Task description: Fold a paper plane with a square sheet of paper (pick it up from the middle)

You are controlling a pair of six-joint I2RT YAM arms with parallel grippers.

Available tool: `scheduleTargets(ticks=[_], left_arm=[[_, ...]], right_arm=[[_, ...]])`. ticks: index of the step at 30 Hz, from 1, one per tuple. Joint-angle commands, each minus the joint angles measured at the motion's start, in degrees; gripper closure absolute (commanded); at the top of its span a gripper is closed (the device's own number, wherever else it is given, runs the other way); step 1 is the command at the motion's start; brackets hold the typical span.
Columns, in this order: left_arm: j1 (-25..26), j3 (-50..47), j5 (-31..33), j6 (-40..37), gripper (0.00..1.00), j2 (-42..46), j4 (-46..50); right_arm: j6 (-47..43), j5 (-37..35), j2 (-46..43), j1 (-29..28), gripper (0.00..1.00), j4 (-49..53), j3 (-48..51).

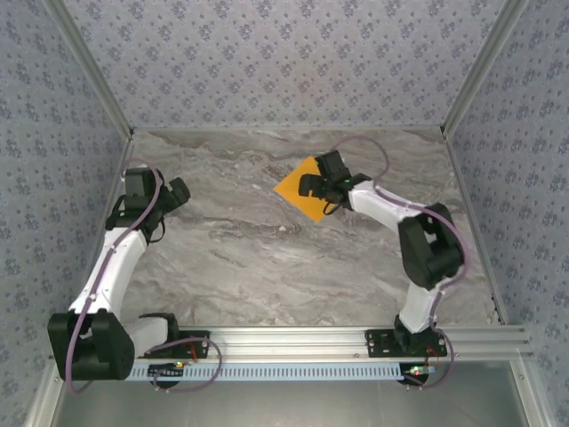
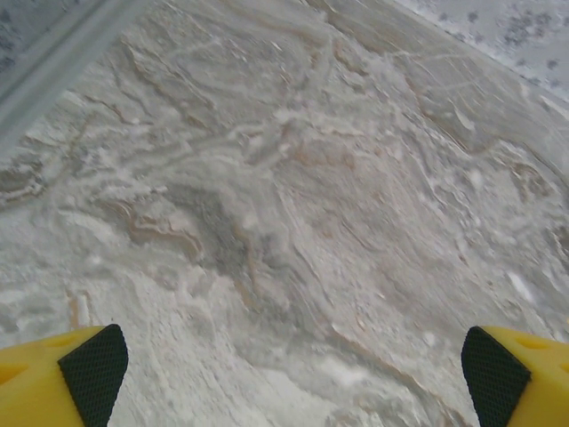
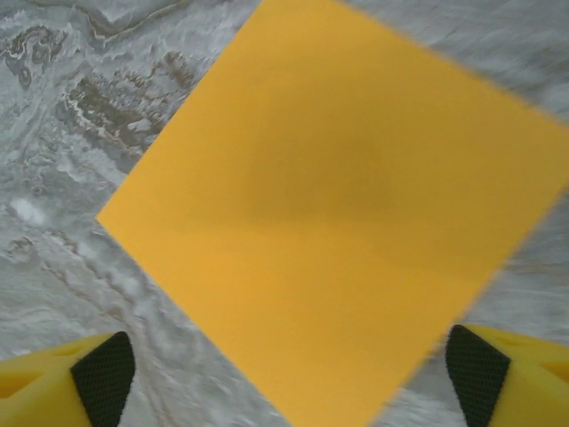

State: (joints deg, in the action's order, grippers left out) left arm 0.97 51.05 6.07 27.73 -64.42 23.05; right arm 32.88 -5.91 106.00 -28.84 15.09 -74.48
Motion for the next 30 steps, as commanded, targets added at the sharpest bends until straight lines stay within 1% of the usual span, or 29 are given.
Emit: scheduleTargets(ticks=[1,5,11,16,19,24,25,27,30], left_arm=[[0.09,-0.6,-4.89,0.32,0.01,1.42,2.69],[0.19,-0.55,-6.05,-0.13,0.01,0.89,2.62],[0.3,-1.06,-6.68,-0.3,0.01,0.23,1.77],[0.3,-1.21,-6.5,-0.3,0.01,-0.16,1.82],[0.27,-1.21,-6.89,-0.3,0.01,-0.31,1.77],[0.37,-1.24,-8.01,-0.13,0.01,-0.27,1.77],[0.35,-1.21,-8.25,-0.04,0.01,-0.26,1.75],[0.43,-1.22,-8.52,0.11,0.01,-0.18,1.74],[0.61,-1.13,-9.04,0.22,0.01,-0.16,1.81]], right_arm=[[6.97,4.96,5.82,-0.89,0.11,3.61,-7.17],[7.8,5.87,12.29,-1.57,0.19,5.29,-13.41],[8.42,7.8,20.24,-1.87,0.21,8.96,-20.23],[8.02,8.8,21.94,-2.43,0.21,11.28,-19.81],[5.99,9.16,19.77,-3.34,0.22,11.49,-14.77],[3.68,11.13,11.61,-6.15,0.22,10.79,0.94],[1.79,11.2,9.14,-7.2,0.22,10.58,4.22],[1.38,10.77,4.45,-10.1,0.21,11.19,12.04],[3.82,9.36,-2.25,-15.89,0.21,12.45,21.25]])
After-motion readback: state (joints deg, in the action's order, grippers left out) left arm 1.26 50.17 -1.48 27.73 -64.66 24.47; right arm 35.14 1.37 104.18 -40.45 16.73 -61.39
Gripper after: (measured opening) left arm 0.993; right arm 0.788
